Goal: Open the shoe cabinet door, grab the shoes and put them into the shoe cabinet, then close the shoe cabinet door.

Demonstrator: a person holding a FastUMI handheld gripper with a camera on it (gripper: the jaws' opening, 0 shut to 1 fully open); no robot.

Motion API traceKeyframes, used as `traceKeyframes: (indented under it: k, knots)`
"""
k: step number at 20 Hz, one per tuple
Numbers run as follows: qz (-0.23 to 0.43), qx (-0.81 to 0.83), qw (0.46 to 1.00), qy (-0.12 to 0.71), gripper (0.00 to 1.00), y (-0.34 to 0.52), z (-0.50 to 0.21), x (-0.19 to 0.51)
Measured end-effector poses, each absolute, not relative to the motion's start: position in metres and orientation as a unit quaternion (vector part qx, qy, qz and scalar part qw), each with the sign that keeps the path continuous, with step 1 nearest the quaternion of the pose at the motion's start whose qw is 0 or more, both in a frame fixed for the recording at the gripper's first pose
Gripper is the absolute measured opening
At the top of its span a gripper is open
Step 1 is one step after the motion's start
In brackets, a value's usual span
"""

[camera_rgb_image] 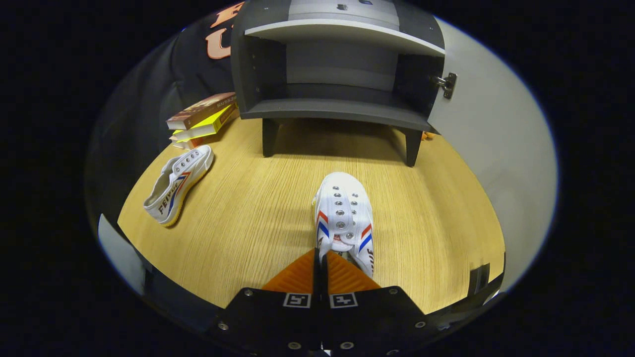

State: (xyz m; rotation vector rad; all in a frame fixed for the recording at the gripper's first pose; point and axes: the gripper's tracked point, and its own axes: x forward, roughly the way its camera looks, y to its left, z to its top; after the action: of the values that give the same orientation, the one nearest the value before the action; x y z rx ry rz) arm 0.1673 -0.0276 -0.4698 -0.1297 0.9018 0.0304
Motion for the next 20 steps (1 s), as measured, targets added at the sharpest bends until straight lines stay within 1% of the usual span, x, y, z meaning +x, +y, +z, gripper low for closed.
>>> traceKeyframes:
  k: [13,20]
  knots:
    - [0.018,-0.072,0.923,0.378,0.0,-0.03,-0.422,0.203]
    - [0.017,-0.078,0.937,0.339,0.0,-0.034,-0.365,0.211]
